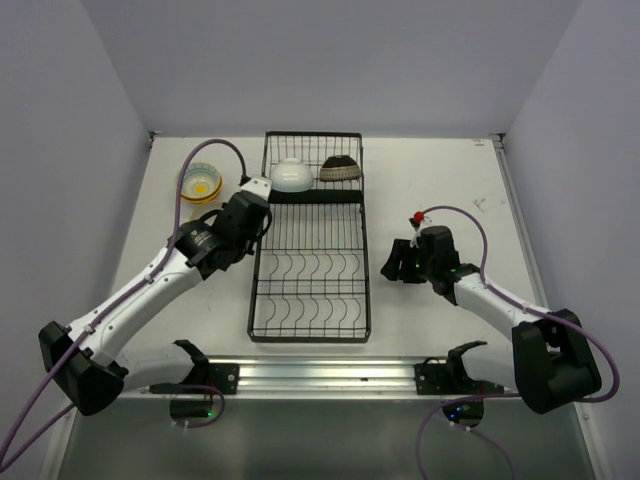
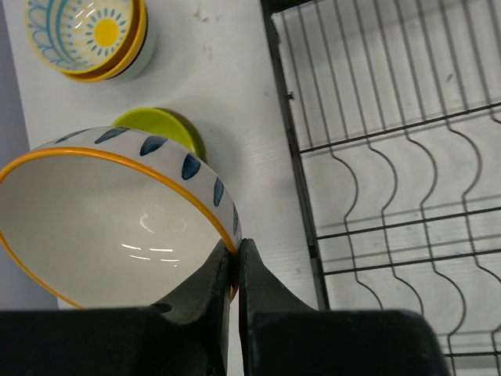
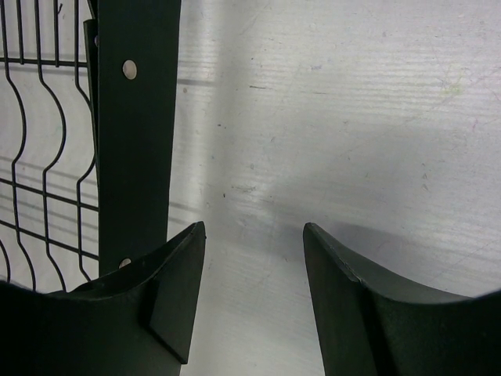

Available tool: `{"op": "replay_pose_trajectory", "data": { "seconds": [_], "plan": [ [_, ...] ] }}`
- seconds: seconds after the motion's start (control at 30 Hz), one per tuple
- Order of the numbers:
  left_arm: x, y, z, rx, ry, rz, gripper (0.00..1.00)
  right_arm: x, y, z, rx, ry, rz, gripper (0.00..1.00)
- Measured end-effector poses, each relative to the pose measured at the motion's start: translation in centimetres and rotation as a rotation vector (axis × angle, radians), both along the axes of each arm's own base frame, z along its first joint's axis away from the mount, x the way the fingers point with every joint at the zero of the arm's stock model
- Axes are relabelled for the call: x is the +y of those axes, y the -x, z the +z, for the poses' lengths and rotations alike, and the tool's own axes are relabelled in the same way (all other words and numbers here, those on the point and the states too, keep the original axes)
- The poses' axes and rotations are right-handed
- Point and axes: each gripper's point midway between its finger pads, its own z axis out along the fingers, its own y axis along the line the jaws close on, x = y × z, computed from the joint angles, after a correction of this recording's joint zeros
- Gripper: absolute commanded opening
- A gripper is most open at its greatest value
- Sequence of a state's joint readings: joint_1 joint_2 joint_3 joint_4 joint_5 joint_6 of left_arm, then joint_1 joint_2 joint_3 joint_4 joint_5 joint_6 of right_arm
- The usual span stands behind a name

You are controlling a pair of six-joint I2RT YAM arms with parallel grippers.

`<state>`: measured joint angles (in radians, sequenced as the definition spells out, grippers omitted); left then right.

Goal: Unload the bowls from the dish rack

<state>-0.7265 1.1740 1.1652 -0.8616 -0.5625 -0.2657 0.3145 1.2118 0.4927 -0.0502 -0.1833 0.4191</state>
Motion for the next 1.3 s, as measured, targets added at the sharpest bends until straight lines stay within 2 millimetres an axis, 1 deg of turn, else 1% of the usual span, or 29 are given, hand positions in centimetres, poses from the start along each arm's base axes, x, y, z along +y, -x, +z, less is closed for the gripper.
{"op": "replay_pose_trajectory", "data": {
  "seconds": [0.1,0.17,0.4,0.43,0.47,0.57,0.67,0.77,0.93,1.1,1.3],
  "plan": [
    [2.7,-0.6,-1.3,0.038,-0.055,0.044,0.00,0.1,-0.1,0.0,-0.003,-0.001,0.002,0.57],
    [4.0,-1.0,-2.1,0.074,-0.083,0.058,0.00,0.1,0.0,-0.1,0.000,0.000,0.004,0.57],
    [6.9,-3.5,-5.0,0.192,-0.105,0.104,0.00,0.3,0.0,-0.2,0.000,0.001,0.008,0.57],
    [6.9,-3.9,-5.3,0.208,-0.103,0.101,0.00,0.3,0.0,-0.2,0.000,0.000,0.009,0.57],
    [7.5,-4.4,-5.5,0.221,-0.095,0.119,0.00,0.3,0.0,-0.2,-0.001,0.000,0.010,0.57],
    [8.4,-6.0,-5.9,0.248,-0.053,0.145,0.00,0.4,0.0,-0.2,0.000,0.000,0.013,0.57],
    [8.9,-7.2,-6.3,0.261,-0.030,0.157,0.00,0.4,0.0,-0.3,0.004,0.002,0.013,0.57],
    [9.0,-7.7,-7.1,0.285,-0.018,0.158,0.00,0.4,0.1,-0.5,0.010,0.005,0.014,0.57],
    [8.5,-7.8,-8.2,0.324,0.005,0.142,0.00,0.4,0.1,-0.7,0.015,0.007,0.015,0.57],
    [8.2,-7.8,-8.4,0.328,0.023,0.128,0.00,0.4,0.2,-0.8,0.018,0.011,0.016,0.57],
    [8.1,-7.7,-8.6,0.331,0.024,0.130,0.00,0.4,0.3,-1.0,0.026,0.016,0.015,0.57]
  ]
}}
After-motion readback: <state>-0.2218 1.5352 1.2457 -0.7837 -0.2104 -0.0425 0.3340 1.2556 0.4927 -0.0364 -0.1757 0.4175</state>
